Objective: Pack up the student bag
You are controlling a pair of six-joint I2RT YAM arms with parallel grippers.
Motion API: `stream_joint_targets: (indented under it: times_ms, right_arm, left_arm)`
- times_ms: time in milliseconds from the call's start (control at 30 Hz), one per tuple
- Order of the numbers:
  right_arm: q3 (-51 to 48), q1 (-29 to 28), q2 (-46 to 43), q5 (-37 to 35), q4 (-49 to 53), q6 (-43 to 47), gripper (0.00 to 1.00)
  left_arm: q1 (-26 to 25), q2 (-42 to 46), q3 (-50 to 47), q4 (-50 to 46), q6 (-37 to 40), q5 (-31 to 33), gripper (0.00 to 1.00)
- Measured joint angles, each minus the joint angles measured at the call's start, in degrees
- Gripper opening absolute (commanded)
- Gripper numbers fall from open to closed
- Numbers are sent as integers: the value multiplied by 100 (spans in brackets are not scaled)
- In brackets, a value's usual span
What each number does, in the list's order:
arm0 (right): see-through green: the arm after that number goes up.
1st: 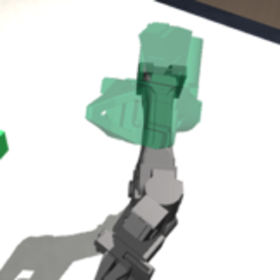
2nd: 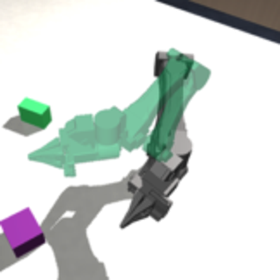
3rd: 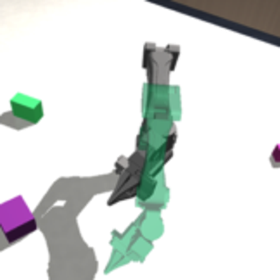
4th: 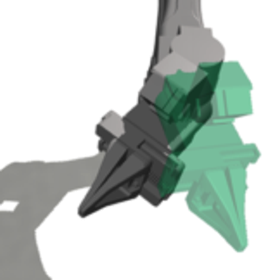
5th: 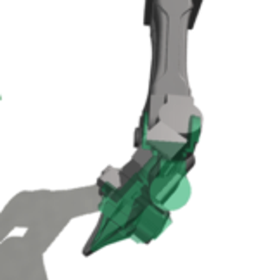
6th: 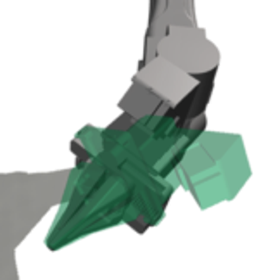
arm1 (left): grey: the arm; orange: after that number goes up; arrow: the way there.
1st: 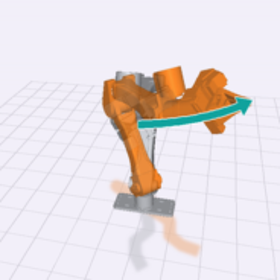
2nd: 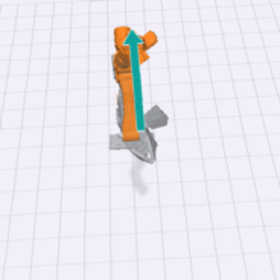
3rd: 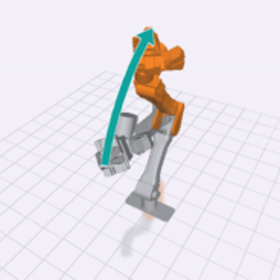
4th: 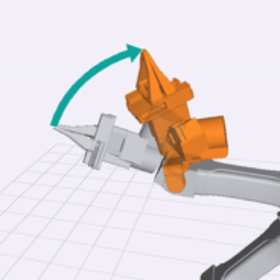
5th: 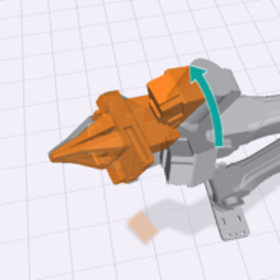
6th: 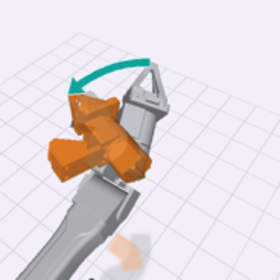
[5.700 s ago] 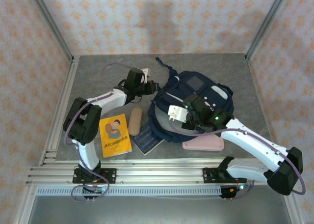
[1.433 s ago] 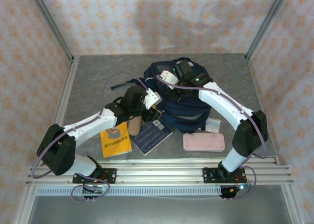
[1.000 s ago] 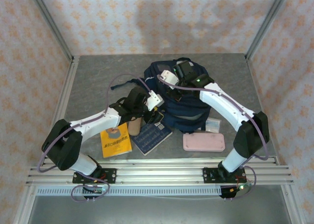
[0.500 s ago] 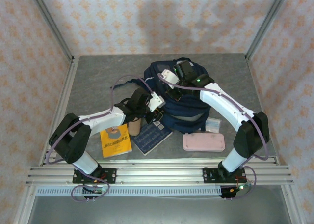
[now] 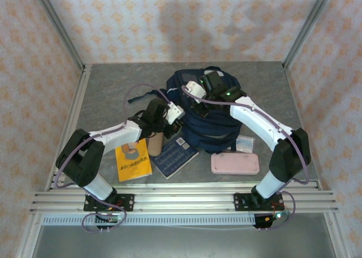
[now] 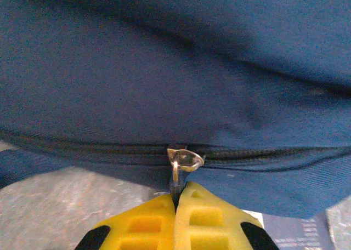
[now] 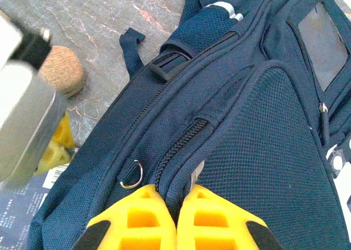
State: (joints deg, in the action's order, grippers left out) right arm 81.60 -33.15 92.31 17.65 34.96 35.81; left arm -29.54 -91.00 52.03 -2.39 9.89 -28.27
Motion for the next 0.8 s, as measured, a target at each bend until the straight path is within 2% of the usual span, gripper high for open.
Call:
stream_joint_targets:
  times_ms: [333,400,467,567,667,800]
  right_arm:
    - [-42,20,-120,83,-87,-109,0]
    - [-42,20,-120,133,-138,-221,0]
    - [-39,2,-103,173,-216,-391,0]
    - [68,-160,87,61,-352,-789,0]
    - [514,-396,522,-321,-348,-1408,0]
    - [1604,-533,1274,-732,-76,-2347,0]
  left_arm:
    - [522,-695,852,-369,-483,393,1]
    - [612,-833,1040,-463,-671,505,6]
    - [682,-949,1268,-568,-859,610,19]
    - [748,-992,1543,-737,-1248,822,29]
    - [809,-946,1657,-813,-1681,1019,30]
    - [898,-688,1762,-1266,-2363,1379,30]
